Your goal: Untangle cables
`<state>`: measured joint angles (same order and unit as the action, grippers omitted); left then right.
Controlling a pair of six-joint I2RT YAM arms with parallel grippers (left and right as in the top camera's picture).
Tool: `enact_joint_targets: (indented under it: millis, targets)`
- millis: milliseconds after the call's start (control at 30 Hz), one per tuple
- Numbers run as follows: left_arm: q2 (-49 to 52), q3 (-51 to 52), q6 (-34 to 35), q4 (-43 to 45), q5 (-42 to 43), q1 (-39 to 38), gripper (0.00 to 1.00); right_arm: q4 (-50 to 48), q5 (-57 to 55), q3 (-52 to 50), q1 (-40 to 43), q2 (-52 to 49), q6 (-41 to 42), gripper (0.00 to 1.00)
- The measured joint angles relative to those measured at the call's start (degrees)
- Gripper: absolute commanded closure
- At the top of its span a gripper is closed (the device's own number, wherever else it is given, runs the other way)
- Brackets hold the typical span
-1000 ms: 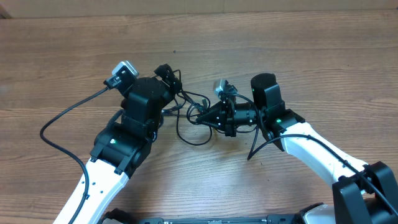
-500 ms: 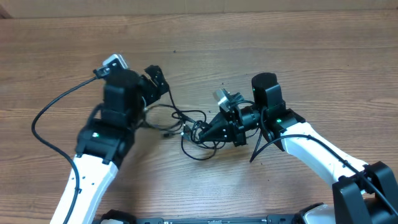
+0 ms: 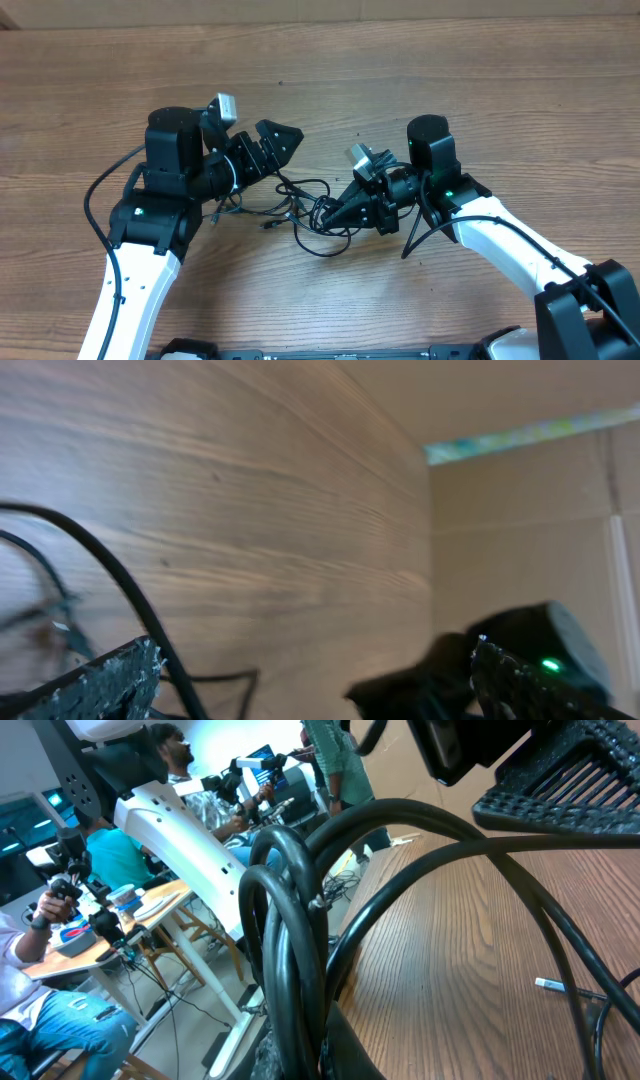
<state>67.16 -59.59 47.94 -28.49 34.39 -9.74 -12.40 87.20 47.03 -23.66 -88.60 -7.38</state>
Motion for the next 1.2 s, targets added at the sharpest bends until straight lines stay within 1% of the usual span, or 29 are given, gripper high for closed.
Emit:
enact_joint_targets:
  millis: [67,133,167,267,333,367,433,600,700,733,767,800,867,1033,1133,1200]
  targets:
    - [0.00,0.00,2.71,-0.13,1.22,0.00,0.19,0.02,0.02,0.00,0.00,0.00,0.00,0.96]
    - [0.00,0.00,6.36,-0.68,2.21,0.00,0.27,0.02,0.02,0.00,0.00,0.00,-0.02,0.96]
    - [0.00,0.00,8.09,-1.22,2.51,0.00,0.28,0.02,0.04,0.00,0.00,0.00,-0.02,0.96]
    - [0.00,0.00,14.95,-2.93,3.15,0.00,0.28,0.00,0.02,0.00,0.02,0.00,0.02,0.96]
    - [0.00,0.00,17.88,-3.10,3.17,0.00,0.25,0.02,0.04,0.00,0.02,0.00,0.00,0.96]
    - [0.00,0.00,18.88,-3.10,3.17,0.00,0.21,0.02,0.04,0.00,0.00,0.00,0.02,0.96]
    - [0.00,0.00,20.87,-3.13,3.19,0.00,0.20,0.02,0.04,0.00,0.02,0.00,0.00,0.96]
    - [0.00,0.00,22.49,-3.69,3.37,-0.02,0.21,0.02,0.04,0.00,0.02,0.00,0.02,0.96]
    - [0.22,0.00,22.73,-4.59,3.13,-0.57,0.35,0.00,0.07,0.00,0.02,0.00,0.02,0.96]
    - [0.50,0.00,22.86,-4.59,3.06,-1.07,0.48,0.00,0.13,0.00,0.00,0.00,0.04,0.96]
    - [1.18,0.00,23.02,-4.55,2.89,-1.97,0.51,0.00,0.24,0.00,0.02,0.00,0.02,0.96]
    - [1.57,0.00,23.56,-4.55,2.89,-2.38,0.60,0.00,0.37,0.00,0.02,0.00,0.02,0.96]
    - [2.47,0.00,24.39,-4.59,2.67,-3.02,0.71,0.02,0.50,0.00,0.00,0.00,0.02,0.96]
    - [3.87,0.00,27.17,-4.52,2.54,-3.41,0.96,0.02,0.48,0.00,0.02,0.00,-0.02,0.96]
    - [3.87,0.00,27.36,-4.15,2.49,-3.41,0.96,0.02,0.50,0.00,0.02,0.00,0.00,0.96]
    - [3.87,0.00,27.36,-2.36,2.69,-3.43,0.96,0.00,0.48,0.00,0.02,0.00,0.02,0.95]
